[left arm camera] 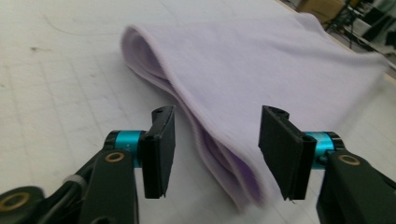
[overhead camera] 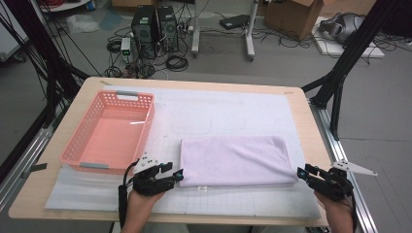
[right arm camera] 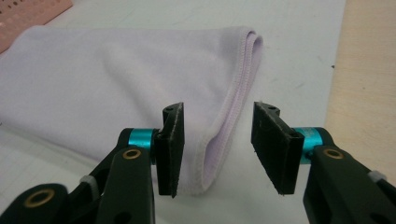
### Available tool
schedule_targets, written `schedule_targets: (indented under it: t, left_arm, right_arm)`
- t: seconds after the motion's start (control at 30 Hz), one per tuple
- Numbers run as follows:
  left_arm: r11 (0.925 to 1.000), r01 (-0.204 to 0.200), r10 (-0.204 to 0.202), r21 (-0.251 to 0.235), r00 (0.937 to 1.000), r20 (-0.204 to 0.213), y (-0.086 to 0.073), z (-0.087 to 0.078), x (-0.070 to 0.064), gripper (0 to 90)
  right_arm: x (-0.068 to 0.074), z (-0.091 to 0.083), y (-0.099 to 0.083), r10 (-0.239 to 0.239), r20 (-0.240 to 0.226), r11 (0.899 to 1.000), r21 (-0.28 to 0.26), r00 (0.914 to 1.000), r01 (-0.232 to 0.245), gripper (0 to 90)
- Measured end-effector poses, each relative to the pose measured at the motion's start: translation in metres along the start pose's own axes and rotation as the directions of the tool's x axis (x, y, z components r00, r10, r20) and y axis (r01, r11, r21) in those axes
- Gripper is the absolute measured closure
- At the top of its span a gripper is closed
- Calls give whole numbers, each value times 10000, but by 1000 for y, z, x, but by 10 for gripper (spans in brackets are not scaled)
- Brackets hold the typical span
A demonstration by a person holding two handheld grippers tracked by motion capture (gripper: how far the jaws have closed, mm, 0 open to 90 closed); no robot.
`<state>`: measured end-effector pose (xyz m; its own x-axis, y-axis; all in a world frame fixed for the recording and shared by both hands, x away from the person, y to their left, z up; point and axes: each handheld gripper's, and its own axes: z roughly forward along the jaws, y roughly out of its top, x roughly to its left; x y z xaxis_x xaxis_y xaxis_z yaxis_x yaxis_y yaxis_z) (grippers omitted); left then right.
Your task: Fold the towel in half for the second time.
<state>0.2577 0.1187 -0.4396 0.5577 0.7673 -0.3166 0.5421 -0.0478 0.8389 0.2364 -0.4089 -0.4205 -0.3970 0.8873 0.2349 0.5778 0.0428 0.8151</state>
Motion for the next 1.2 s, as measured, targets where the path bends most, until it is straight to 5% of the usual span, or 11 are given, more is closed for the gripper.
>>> schedule_targets:
  t: [0.17, 0.27, 0.33, 0.43, 0.53, 0.7, 0.77, 0.83, 0.93, 1.03, 1.2]
  left_arm:
    - [9953, 544, -522, 802, 9982, -290, 11, 27, 17, 418]
    - [9897, 788, -768, 1191, 9968, -212, 12, 39, 21, 393]
    - [9883, 698, -724, 1359, 9973, 144, 11, 41, 19, 482]
    - [9867, 273, -326, 1603, 9990, 308, 9, 43, 14, 812]
    - [9838, 833, -905, 1585, 9951, 391, 10, 38, 20, 838]
    - [9820, 878, -1037, 1673, 9906, 889, 4, 24, 20, 840]
    - [9813, 857, -1045, 1721, 9892, 1029, 1, 19, 19, 838]
    - [9891, 474, -579, 1396, 9957, 719, 2, 18, 16, 781]
    - [9967, 379, -409, 712, 9983, 411, 12, 20, 18, 468]
    - [9995, -33, 28, 313, 9999, 162, 24, 28, 18, 446]
    - [9996, -122, 128, 261, 9996, -257, 38, 55, 25, 428]
  right_arm:
    - [3, 35, -1, -125, 189, 9935, 1129, 9997, 103, 497]
    - [8, 46, -3, -403, 188, 9844, 1722, 9990, 364, 559]
    - [9, 44, -3, -393, -45, 9818, 1858, 9992, 394, 735]
    - [7, 41, -5, 37, -194, 9824, 1869, 9998, 0, 804]
    - [7, 32, -9, 336, -442, 9809, 1931, 9985, -244, 819]
    - [20, 5, -20, 201, -793, 9800, 1992, 9966, -39, 822]
    - [23, -1, -23, 97, -871, 9793, 2024, 9962, 82, 820]
    - [25, -2, -25, 41, -822, 9739, 2266, 9966, 147, 776]
    - [25, 2, -22, -250, -211, 9743, 2235, 9995, 291, 560]
    - [24, 4, -10, -792, -1, 9885, 1292, 9969, 785, 510]
    - [18, 24, 13, -1394, -272, 9885, 546, 9899, 1407, 575]
